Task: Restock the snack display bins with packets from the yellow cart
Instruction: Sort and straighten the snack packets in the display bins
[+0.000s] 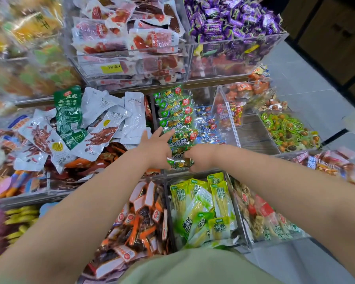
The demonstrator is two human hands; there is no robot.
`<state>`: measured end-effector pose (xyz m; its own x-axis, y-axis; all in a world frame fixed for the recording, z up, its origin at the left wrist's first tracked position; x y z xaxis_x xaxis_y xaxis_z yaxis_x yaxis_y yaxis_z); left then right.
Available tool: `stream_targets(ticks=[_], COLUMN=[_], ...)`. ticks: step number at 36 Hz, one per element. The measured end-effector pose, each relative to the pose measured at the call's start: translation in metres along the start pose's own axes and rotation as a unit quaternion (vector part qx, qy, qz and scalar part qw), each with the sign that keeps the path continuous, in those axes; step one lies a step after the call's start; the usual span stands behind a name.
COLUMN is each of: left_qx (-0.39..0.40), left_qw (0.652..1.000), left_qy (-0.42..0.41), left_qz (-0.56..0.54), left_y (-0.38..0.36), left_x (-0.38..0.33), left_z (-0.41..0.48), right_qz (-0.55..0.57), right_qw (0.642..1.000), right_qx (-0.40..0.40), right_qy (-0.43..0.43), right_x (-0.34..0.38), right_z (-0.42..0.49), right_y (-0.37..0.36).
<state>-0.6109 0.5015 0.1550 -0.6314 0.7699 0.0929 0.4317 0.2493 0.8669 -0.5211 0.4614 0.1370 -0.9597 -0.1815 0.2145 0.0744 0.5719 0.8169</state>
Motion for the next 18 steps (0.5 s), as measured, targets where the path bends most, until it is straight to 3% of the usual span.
stream_targets(ticks=[4, 8, 12, 15, 18], left_qx=[0.033, 0.05, -0.066, -0.163, -0.071], left_qw=[0.999, 0.998, 0.995, 0.977, 0.994], left_qy=[0.012, 0.025, 0.023, -0.044, -0.051], left_qz=[-0.018, -0.013, 0.068, 0.129, 0.066], left_y=[-0.002, -0.002, 0.017, 0.032, 0.011], left_x=[0.002, 0.001, -0.011, -0.035, -0.041], left_z=[0.0, -0.001, 0.001, -0.001, 0.003], right_qz=[0.034, 0.045, 0.041, 0.051, 0.078], right_qw=[0.998, 0.998, 0.997, 0.996, 0.995], right_qx=[0.041, 0.016, -0.007, 0.036, 0.046], right_qy=[-0.023, -0.046, -0.061, -0.06, -0.036], right_x=[-0.006, -0.013, -0.015, -0.017, -0.021], right_z=[0.004, 0.01, 0.015, 0.012, 0.008], right_y=[0.001, 0.006, 0.008, 0.001, 0.0])
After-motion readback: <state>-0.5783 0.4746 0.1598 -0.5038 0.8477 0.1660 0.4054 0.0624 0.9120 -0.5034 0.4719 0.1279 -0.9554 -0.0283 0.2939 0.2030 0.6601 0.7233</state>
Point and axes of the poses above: each hand's wrist, its own z-axis towards the middle knuckle, its own y-axis out of the back of the hand, x = y × z, the point moved 8 cm from there along z, towards the middle knuckle, and after that the axes turned 8 degrees about z, right-handed, at the moved point
